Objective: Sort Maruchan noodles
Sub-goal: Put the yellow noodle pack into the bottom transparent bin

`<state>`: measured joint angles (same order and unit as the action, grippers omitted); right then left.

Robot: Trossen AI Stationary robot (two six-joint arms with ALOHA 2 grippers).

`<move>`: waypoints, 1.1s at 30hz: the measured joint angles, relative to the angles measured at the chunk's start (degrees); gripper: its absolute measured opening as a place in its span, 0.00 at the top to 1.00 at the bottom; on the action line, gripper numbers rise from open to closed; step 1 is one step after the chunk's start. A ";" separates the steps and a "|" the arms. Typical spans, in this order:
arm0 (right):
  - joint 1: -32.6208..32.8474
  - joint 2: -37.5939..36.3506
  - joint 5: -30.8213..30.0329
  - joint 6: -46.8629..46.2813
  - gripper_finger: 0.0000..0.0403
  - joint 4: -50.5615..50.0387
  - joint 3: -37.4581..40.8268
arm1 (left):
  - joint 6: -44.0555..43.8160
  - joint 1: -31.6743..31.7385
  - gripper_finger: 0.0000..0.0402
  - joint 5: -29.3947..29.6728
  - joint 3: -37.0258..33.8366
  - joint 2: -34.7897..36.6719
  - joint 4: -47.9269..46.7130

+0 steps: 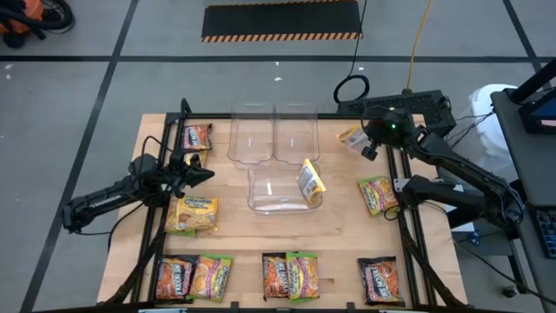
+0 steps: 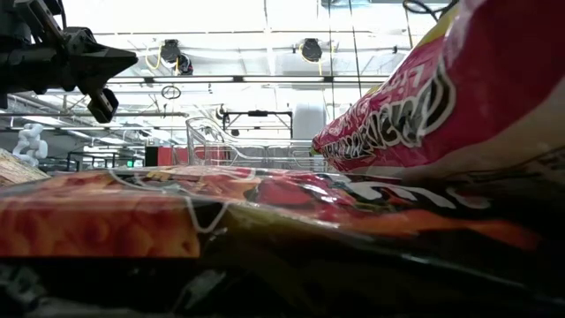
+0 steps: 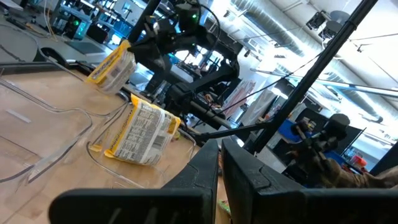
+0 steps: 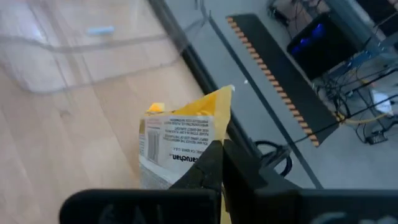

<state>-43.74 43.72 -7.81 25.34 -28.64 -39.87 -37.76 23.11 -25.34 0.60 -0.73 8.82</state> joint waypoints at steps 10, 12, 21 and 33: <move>4.78 0.00 -2.92 -0.42 1.00 0.12 -7.04 | 0.02 0.00 0.94 0.00 0.00 0.00 -0.02; 5.98 0.03 -2.93 -1.27 1.00 0.28 -8.51 | 0.04 0.00 0.94 0.00 0.00 -0.02 -0.01; 13.14 1.54 -3.04 -3.89 1.00 5.77 -12.24 | 1.68 0.00 0.94 0.00 0.00 -0.02 -0.02; 26.68 11.37 -4.21 -6.24 1.00 17.21 -16.24 | 1.71 0.00 0.94 0.00 0.00 -0.01 -0.01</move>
<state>-17.06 55.09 -12.02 19.10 -11.43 -56.11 -36.05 23.11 -25.34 0.60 -0.74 8.81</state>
